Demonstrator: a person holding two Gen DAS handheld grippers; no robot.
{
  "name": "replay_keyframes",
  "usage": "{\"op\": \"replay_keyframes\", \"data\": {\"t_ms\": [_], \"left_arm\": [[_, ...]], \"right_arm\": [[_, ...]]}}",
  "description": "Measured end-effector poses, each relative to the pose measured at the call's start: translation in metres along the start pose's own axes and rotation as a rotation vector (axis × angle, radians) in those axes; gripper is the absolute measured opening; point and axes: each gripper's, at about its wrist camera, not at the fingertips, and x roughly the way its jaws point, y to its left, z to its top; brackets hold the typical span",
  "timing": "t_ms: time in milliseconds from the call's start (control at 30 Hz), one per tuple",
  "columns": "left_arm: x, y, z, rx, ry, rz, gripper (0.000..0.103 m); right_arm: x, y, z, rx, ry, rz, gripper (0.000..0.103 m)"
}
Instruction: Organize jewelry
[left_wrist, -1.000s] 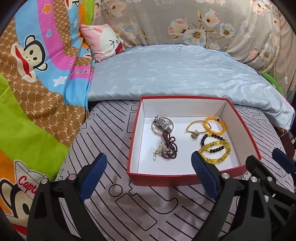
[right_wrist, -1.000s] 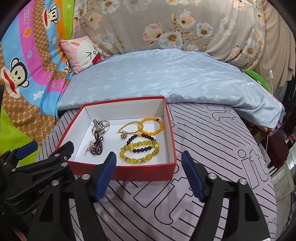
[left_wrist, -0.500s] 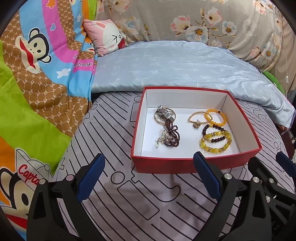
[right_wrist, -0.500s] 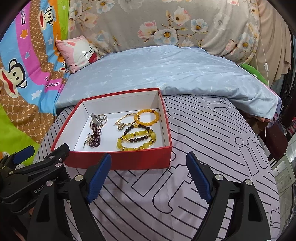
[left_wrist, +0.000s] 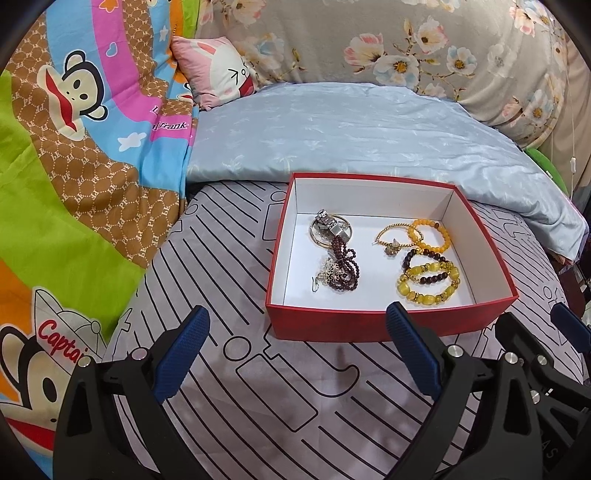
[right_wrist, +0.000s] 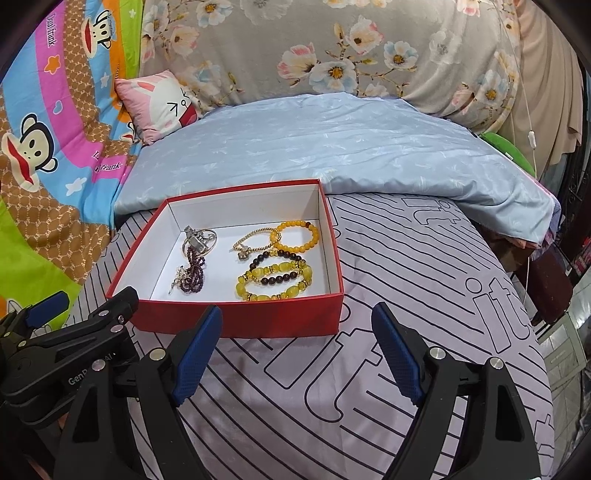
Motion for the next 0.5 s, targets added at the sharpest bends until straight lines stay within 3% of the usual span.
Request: {"op": "replay_keyframes", "data": {"t_ms": [500], "left_arm": [[0.0002,0.0011,-0.0001,-0.001,0.002,0.003,0.094]], "right_arm": [[0.0,0.0004,0.0007,0.0,0.0,0.003,0.081]]}}
